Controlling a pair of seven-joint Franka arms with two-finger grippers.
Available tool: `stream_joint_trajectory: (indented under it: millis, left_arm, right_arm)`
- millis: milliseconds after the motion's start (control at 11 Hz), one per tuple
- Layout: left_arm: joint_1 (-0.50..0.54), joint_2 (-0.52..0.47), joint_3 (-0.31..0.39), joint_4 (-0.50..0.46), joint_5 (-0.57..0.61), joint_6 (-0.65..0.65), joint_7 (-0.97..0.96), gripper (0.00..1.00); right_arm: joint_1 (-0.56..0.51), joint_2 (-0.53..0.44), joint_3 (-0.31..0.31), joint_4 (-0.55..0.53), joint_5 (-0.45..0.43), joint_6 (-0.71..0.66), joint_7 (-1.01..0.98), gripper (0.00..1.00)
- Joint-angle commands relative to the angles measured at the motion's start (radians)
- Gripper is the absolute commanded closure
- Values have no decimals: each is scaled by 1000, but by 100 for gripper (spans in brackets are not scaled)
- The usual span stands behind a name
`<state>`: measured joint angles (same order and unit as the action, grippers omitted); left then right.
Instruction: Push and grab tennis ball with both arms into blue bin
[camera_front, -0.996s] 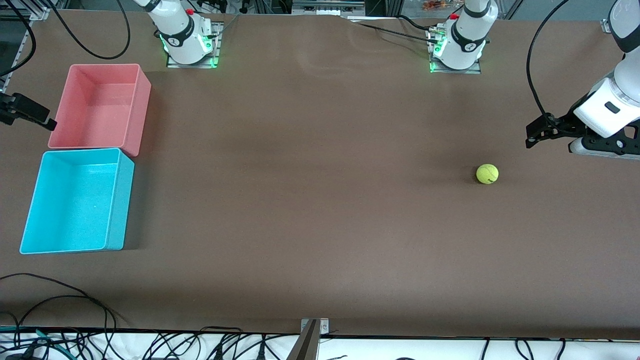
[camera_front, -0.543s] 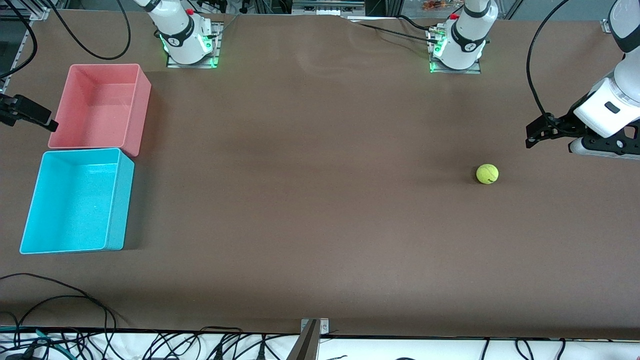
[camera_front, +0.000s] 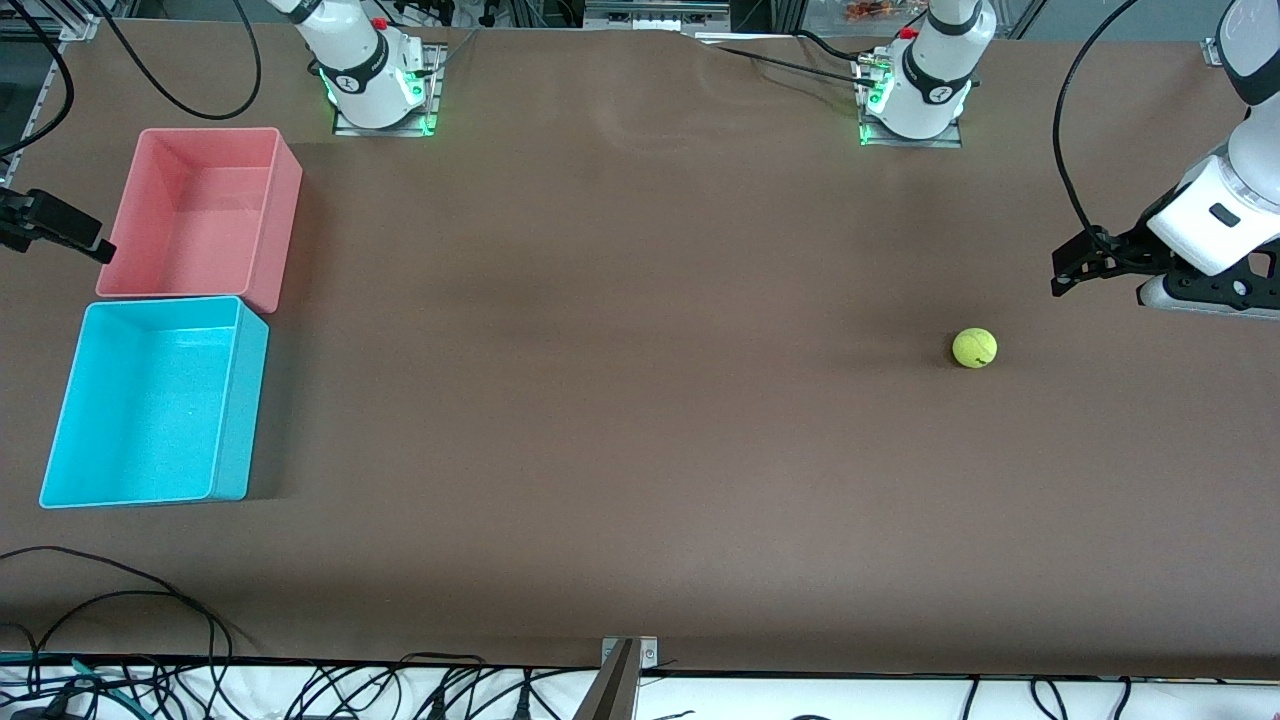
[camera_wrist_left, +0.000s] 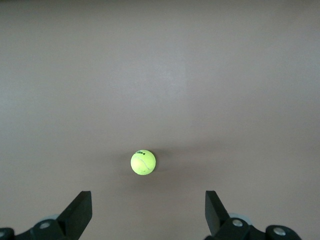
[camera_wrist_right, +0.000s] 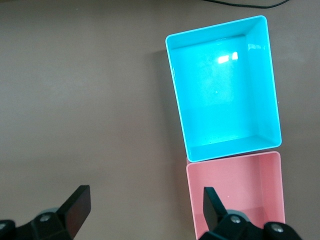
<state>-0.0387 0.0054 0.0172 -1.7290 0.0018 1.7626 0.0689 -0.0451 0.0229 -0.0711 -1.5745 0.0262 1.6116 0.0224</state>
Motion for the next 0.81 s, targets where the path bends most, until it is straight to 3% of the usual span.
stream_joint_trajectory:
  millis: [0,724]
  left_arm:
    - [-1,-7,4,14,-17,-22,19,0]
    - [8,-8,6,14,-43,-23,17,0]
  right_arm:
    - [-4,15,-1,34,6,-19,-12,0]
    - [-4,15,-1,34,6,-21,-15,0]
